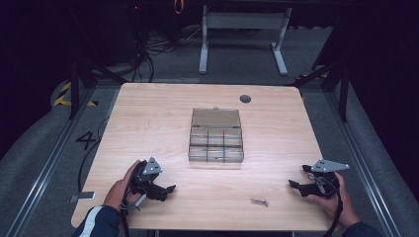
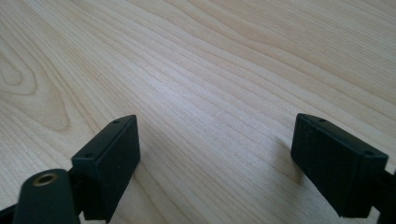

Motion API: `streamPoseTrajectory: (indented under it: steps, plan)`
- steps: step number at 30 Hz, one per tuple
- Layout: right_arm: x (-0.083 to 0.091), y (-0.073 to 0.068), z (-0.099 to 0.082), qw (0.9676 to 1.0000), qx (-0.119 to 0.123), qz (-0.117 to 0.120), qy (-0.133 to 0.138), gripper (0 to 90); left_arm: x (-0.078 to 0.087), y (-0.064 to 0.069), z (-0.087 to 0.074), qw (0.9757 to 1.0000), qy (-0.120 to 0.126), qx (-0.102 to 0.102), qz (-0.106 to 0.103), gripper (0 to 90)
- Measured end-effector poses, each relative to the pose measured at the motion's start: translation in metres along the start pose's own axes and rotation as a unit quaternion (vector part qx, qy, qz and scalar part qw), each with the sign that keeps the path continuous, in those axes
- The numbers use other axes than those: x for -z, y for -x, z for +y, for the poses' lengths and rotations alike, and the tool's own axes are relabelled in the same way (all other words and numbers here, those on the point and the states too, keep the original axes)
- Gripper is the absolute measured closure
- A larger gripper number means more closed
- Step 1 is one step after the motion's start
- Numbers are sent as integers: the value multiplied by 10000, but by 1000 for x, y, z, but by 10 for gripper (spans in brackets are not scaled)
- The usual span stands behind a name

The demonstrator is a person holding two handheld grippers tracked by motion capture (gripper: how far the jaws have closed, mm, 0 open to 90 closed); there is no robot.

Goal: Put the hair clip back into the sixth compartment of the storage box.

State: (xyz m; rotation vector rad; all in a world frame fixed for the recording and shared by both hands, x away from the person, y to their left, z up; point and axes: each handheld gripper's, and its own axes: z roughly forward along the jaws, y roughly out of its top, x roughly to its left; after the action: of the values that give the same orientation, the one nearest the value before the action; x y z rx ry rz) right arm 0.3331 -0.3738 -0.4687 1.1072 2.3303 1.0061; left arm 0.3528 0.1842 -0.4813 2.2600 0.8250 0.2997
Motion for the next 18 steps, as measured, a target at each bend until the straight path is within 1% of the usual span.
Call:
streamPoseTrajectory:
  steps: [7,10,12,15,16,18]
  plan:
    - [0,0,0,10000,1,-3,-7,158,0,0,0,10000,0,-2,-1,0]
    - [1,1,0,10000,31,36,-27,163,0,0,0,10000,-3,-1,-3,0]
    - [2,2,1,9999,87,99,-60,191,0,0,0,10000,-2,-1,-2,0]
    - [4,1,3,9995,186,187,-158,270,0,0,0,10000,-1,7,1,0]
    - [4,0,5,9992,254,220,-200,272,0,0,0,10000,0,21,-10,0]
    - [5,-2,7,9990,292,232,-247,280,0,0,0,10000,-2,21,-10,0]
